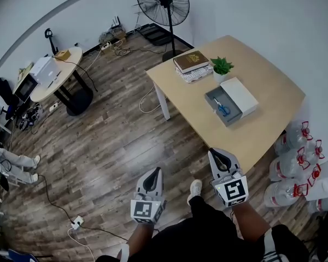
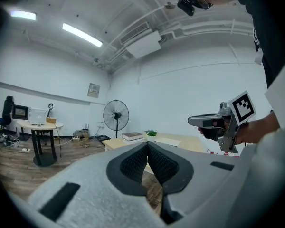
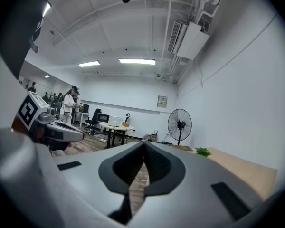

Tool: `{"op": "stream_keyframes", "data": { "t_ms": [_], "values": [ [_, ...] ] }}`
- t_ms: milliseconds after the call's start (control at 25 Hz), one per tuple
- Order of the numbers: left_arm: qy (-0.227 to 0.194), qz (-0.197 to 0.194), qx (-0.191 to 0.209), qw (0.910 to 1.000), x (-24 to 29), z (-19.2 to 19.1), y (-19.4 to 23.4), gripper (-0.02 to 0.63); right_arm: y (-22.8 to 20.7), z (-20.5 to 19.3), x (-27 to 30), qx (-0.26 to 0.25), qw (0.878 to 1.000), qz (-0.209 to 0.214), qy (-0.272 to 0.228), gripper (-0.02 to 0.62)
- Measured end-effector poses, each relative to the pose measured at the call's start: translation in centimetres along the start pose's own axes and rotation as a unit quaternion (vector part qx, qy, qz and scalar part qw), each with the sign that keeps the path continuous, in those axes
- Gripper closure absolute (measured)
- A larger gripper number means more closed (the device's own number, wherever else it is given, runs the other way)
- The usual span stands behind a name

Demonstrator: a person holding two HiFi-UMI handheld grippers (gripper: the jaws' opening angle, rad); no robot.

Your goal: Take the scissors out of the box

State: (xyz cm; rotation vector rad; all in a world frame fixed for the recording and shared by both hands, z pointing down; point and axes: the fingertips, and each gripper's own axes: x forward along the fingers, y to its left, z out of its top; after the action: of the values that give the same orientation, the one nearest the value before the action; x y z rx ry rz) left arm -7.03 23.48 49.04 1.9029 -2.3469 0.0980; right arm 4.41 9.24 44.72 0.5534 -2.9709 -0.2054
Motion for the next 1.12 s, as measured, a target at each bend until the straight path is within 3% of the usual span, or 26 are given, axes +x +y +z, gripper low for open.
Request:
{"op": "stream_keyframes", "data": {
  "t_ms": [200,440,680,840,1120],
  "values": [
    [0.014,0.007,-0.006,0.9999,6.3,1.6,1.7,0.609,-4.8,-1.2,4.4,0.005,1.0,-0.006,0.014,0.601],
    [0.026,-0.009,-0.031,0.9992,13.6,2.6,1.8,0.609,-11.4,-1.6,8.6,0.007,0.999,-0.042,0.015,0.601],
    [0.027,-0.023,-0.008,0.9993,19.4,3.8,2.7,0.609,-15.6,-3.0,11.7,0.012,0.998,-0.053,0.035,0.601],
    [0.024,-0.049,0.016,0.9984,22.8,4.9,2.5,0.609,-17.6,-4.2,12.8,0.023,0.996,-0.066,0.052,0.6],
    [0.013,-0.134,0.046,0.9898,29.2,4.6,1.6,0.609,-21.1,-6.3,15.5,0.025,0.991,-0.096,0.087,0.6]
  ]
}}
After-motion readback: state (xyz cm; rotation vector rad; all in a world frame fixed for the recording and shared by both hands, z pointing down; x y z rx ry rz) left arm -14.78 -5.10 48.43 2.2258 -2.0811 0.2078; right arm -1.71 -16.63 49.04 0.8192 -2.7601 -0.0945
